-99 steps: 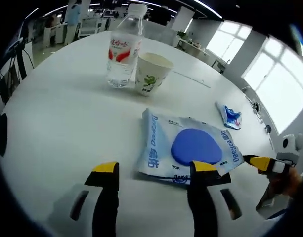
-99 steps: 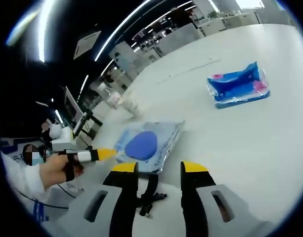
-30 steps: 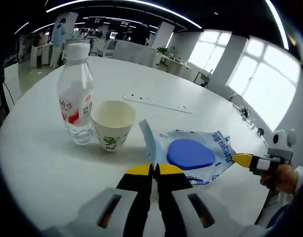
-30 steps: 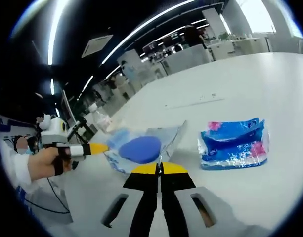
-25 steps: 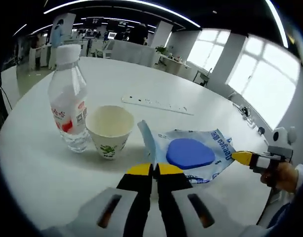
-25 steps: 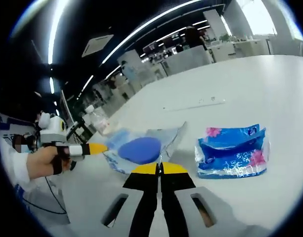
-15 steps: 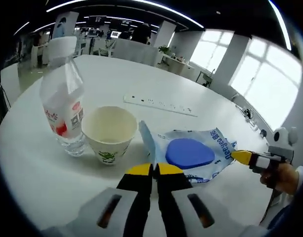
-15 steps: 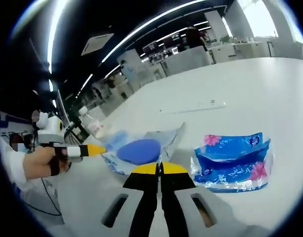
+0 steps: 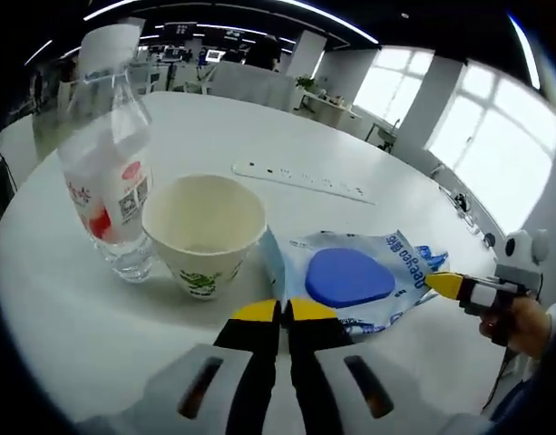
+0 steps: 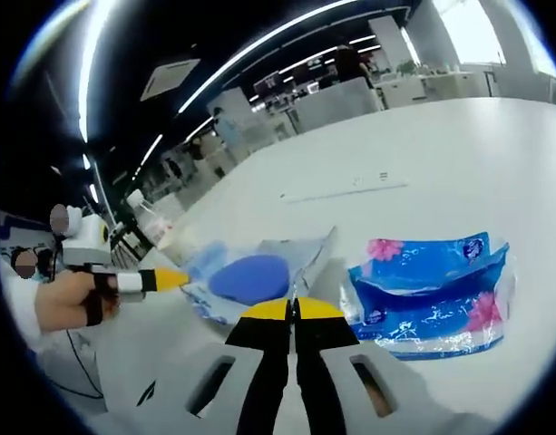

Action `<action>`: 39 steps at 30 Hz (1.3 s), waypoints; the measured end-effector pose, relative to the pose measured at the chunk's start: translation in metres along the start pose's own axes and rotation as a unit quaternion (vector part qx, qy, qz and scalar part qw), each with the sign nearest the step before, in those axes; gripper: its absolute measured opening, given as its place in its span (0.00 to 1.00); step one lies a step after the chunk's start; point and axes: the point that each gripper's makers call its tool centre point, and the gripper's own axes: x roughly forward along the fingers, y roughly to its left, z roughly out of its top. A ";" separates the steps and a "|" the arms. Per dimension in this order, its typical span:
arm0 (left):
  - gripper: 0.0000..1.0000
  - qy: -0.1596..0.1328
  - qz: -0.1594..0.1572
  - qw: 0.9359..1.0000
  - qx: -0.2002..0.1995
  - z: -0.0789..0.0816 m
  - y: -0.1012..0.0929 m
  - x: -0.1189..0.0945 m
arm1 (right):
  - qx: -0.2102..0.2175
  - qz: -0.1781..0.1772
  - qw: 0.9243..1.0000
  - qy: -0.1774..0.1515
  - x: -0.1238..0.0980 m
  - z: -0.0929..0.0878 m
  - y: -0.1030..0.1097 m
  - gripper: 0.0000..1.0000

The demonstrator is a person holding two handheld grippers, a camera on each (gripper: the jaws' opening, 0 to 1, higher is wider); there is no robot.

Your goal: Arrange the tabletop items into an orderly group along one side of the table until the central work area is clear of visible clutter.

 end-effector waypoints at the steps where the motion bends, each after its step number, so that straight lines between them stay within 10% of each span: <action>1: 0.00 0.002 0.001 1.000 -0.001 -0.002 0.001 0.001 | 0.000 -0.001 1.000 0.000 0.000 -0.001 -0.001 0.00; 39: 0.02 -0.001 0.022 0.999 0.026 -0.026 0.012 0.013 | 0.037 -0.038 0.998 0.026 0.006 -0.035 -0.020 0.00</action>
